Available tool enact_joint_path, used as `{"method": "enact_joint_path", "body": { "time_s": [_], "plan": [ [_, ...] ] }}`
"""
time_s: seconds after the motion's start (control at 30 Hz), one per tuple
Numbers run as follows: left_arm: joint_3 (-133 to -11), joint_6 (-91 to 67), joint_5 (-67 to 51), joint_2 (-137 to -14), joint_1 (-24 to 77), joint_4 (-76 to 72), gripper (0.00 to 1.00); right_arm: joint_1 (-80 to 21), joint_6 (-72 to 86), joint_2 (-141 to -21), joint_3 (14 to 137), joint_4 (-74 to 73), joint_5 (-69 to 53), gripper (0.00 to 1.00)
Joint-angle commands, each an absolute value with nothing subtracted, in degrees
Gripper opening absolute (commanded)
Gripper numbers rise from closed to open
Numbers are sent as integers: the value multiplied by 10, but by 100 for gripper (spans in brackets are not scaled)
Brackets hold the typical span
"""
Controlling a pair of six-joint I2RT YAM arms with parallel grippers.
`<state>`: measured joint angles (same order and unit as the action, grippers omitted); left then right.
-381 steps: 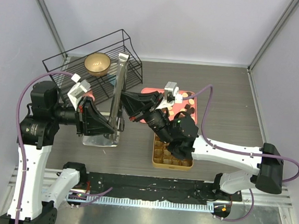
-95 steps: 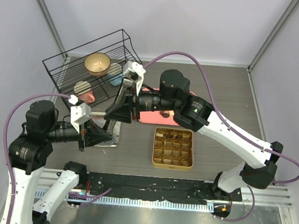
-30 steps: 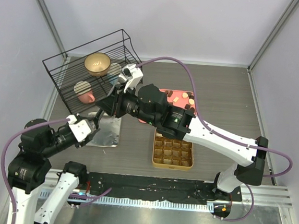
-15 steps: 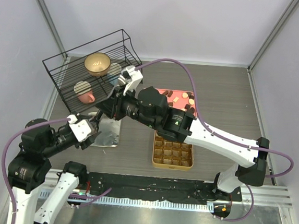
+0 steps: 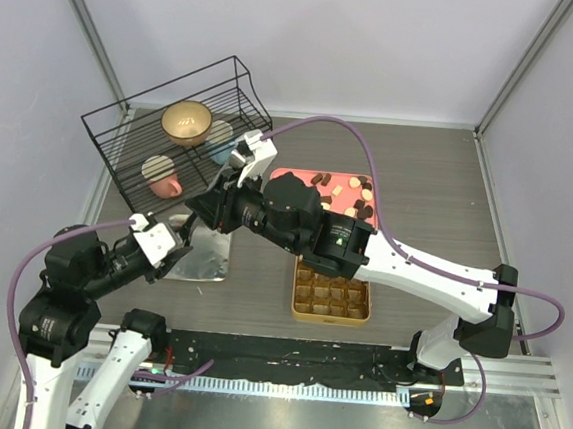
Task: Pack the chocolate
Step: Adjust the clamp.
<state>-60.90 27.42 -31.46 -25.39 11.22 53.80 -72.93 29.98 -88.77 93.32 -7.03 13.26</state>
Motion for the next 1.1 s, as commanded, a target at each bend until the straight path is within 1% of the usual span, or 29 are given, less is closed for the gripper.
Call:
{"method": "enact_joint_path", "body": {
  "time_s": [0.0, 0.17, 0.2, 0.27, 0.3, 0.47, 0.5, 0.53, 0.67, 0.7, 0.77, 0.87, 0.93, 0.97, 1.0, 1.03, 1.07],
  "plan": [
    [-624, 285, -298, -272, 111, 526, 15, -737, 292, -861, 933, -48, 134, 6],
    [-622, 279, -303, -271, 111, 522, 15, -738, 289, -857, 928, -47, 136, 11],
    [-621, 279, -302, -272, 112, 522, 15, -738, 287, -856, 928, -46, 133, 15],
    [-622, 279, -301, -272, 111, 526, 15, -738, 286, -856, 927, -47, 128, 18],
    [-623, 280, -300, -272, 112, 526, 16, -739, 283, -855, 927, -47, 128, 23],
    [-625, 280, -293, -272, 112, 526, 15, -738, 277, -846, 913, -47, 129, 29],
    [-626, 277, -292, -273, 111, 526, 13, -738, 274, -845, 911, -47, 123, 31],
    [-627, 272, -293, -277, 111, 527, 13, -739, 268, -842, 911, -50, 120, 36],
    [-633, 265, -300, -283, 111, 533, 9, -738, 253, -834, 898, -56, 115, 37],
    [-635, 265, -302, -284, 110, 535, 9, -739, 251, -832, 898, -58, 118, 36],
    [-635, 264, -310, -284, 111, 538, 9, -739, 249, -832, 898, -62, 125, 27],
    [-638, 260, -321, -285, 111, 544, 9, -738, 247, -833, 898, -60, 127, 17],
    [-645, 256, -327, -286, 111, 552, 10, -737, 245, -833, 898, -58, 132, 14],
    [-648, 256, -334, -285, 112, 555, 11, -738, 242, -831, 897, -57, 133, 10],
    [-650, 255, -336, -286, 111, 557, 12, -738, 240, -831, 896, -56, 134, 8],
    [-656, 256, -337, -285, 112, 558, 17, -738, 238, -830, 896, -57, 136, 6],
    [-659, 254, -338, -285, 112, 559, 26, -739, 236, -829, 896, -57, 141, 3]
  ]
}}
